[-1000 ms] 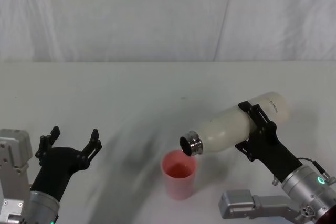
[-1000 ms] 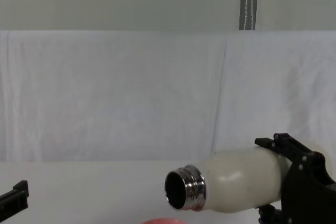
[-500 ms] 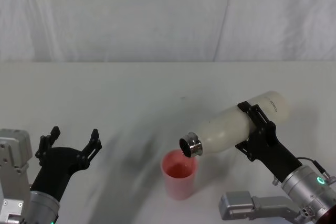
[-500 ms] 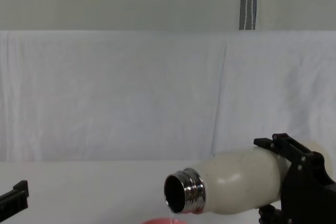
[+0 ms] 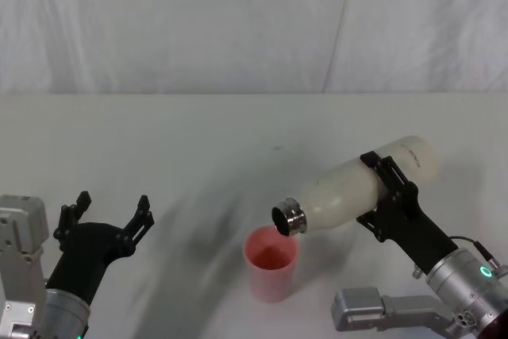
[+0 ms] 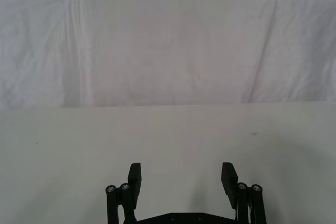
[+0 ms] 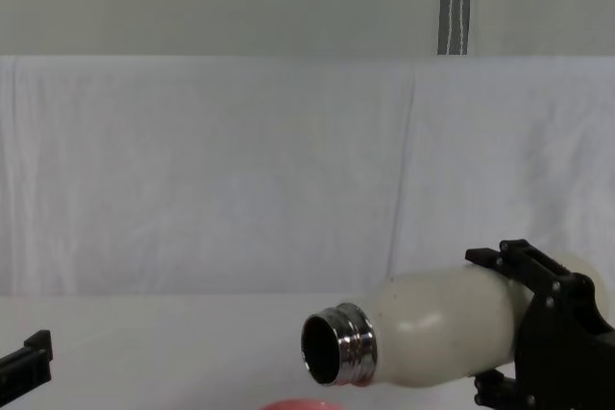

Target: Grasp the thermos with one hand and pour water into the cup lid.

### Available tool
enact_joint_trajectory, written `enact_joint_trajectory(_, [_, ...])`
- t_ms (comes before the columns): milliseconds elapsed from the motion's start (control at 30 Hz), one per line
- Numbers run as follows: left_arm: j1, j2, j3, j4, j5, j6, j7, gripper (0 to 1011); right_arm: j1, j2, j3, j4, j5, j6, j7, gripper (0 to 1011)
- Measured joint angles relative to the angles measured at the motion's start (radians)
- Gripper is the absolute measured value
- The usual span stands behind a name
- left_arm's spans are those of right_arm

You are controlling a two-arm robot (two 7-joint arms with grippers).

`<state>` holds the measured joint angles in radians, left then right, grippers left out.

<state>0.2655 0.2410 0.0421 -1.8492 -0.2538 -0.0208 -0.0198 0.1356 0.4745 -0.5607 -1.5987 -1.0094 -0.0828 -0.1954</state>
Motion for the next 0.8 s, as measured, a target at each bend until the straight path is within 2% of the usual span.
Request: enact_joint_trajectory(800, [0.000, 0.000, 0.000, 0.000, 0.000, 0.000, 0.000, 1001, 0.004, 0.003, -0.003, -0.002, -0.005, 0.002, -0.001, 950])
